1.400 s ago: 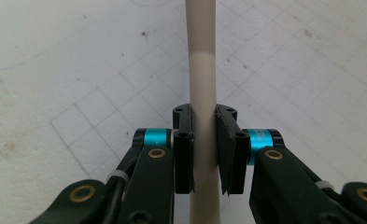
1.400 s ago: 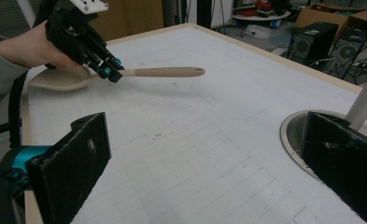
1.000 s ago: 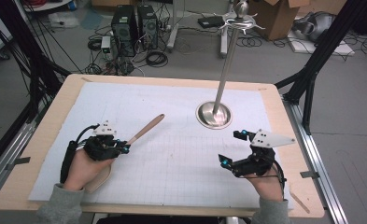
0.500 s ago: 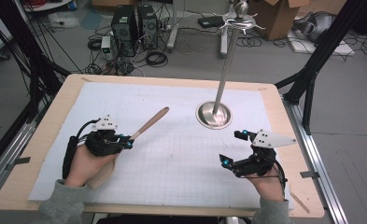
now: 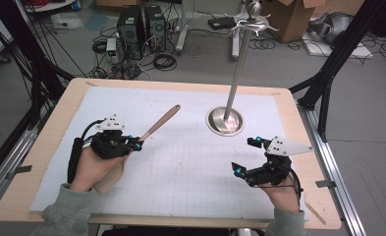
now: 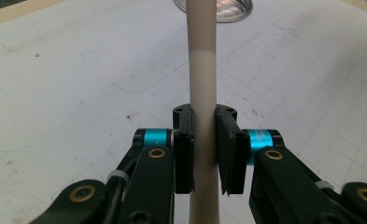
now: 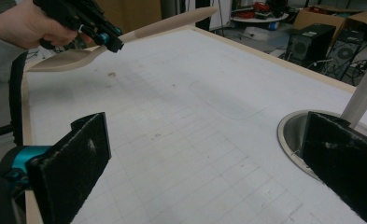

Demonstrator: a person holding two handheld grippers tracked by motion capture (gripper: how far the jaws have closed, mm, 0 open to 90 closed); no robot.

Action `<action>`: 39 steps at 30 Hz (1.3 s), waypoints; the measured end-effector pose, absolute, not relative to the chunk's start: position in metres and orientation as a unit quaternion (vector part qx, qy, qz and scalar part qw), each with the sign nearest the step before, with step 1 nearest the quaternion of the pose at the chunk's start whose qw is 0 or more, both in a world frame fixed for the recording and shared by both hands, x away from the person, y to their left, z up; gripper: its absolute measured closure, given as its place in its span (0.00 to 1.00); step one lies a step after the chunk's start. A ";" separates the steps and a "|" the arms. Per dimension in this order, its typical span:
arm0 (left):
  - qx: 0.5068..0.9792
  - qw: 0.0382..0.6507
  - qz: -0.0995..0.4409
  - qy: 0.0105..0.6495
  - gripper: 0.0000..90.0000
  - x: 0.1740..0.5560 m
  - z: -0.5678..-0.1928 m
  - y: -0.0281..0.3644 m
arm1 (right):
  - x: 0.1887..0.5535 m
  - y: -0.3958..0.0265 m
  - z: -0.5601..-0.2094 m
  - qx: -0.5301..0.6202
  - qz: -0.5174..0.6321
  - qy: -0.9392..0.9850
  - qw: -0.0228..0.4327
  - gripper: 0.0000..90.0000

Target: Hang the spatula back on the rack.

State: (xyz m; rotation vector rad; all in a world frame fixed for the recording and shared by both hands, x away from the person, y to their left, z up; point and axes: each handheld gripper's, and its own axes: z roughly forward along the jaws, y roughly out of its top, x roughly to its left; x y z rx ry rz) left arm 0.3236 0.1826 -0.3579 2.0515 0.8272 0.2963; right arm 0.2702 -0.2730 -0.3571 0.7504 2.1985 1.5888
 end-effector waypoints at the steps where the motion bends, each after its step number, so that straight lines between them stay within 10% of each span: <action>1: 0.825 0.440 0.119 0.333 0.87 0.324 -0.357 0.182 | 0.270 -0.273 -0.357 0.263 0.557 0.771 0.163 0.01; 39: 0.816 0.471 0.117 0.314 0.87 0.338 -0.318 0.165 | 0.271 -0.275 -0.357 0.263 0.559 0.770 0.162 0.01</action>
